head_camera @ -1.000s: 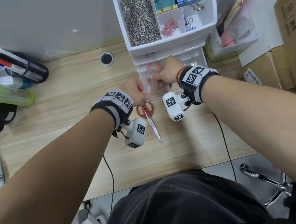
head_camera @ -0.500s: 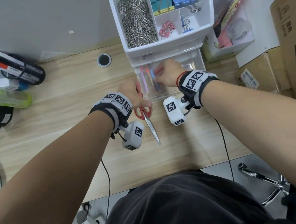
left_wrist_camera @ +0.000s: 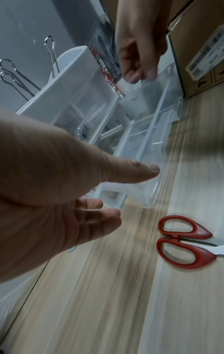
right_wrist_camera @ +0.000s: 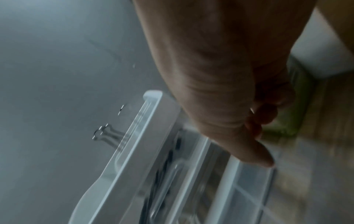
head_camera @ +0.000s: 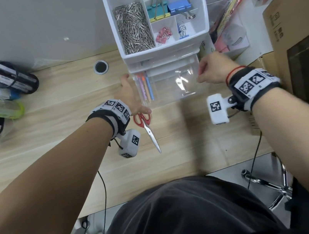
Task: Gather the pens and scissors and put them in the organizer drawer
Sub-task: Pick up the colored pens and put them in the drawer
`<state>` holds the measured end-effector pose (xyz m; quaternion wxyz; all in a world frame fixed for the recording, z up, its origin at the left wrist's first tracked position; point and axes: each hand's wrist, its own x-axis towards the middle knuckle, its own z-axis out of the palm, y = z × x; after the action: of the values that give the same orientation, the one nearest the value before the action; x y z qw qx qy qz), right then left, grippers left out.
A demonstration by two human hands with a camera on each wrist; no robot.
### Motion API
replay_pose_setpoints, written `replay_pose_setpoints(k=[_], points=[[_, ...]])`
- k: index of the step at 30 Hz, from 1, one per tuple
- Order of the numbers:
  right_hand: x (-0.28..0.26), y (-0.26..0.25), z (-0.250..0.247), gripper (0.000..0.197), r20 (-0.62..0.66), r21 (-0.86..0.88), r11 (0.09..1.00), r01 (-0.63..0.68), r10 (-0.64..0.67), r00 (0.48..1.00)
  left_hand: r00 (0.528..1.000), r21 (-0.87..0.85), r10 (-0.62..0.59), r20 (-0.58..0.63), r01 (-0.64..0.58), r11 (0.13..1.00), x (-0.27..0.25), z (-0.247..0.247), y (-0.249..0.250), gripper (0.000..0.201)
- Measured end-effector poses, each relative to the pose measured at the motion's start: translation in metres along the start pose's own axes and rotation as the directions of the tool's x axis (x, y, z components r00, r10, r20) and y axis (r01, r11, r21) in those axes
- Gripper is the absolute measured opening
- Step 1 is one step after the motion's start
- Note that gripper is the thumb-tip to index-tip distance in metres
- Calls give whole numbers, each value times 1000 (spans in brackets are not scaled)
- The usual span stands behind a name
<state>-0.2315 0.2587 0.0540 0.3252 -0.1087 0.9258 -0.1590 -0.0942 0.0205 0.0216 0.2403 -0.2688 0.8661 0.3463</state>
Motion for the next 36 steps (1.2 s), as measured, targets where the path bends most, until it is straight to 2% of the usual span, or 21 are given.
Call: replay_pose_setpoints(k=[3,7,9,12,15,18,22,26,29,36], points=[[1,31,-8,54,57,-105,990,-91,98,994,1000,13,21,6,-21,1000,1,-2,4,149],[10,48,8,113,305,-159,985,-74,120,945,1000,15,23,-15,-23,1000,0,-3,14,155],[14,46,19,131,286,-59,998,-15,31,958,999,9,22,-27,-22,1000,2,-1,14,153],[21,42,24,140,127,184,976,120,-145,981,997,33,60,-40,-59,998,5,-1,7,155],[32,41,23,140,43,232,954,191,-206,978,994,-25,88,-66,-90,996,13,-1,-1,143],[43,38,22,132,-10,259,945,202,-206,978,983,-57,124,-134,-132,990,22,-6,-4,117],[56,33,22,109,-99,313,933,180,-157,983,976,-70,116,-186,-131,989,32,-16,0,88],[63,23,18,81,-217,297,943,153,-89,972,960,-86,70,-270,-97,992,43,-19,4,65],[66,18,17,74,-261,315,936,159,-75,962,942,-87,64,-330,-97,991,51,-21,6,59],[63,13,18,65,-243,349,935,66,22,970,936,-68,69,-344,-99,993,58,-21,1,64]])
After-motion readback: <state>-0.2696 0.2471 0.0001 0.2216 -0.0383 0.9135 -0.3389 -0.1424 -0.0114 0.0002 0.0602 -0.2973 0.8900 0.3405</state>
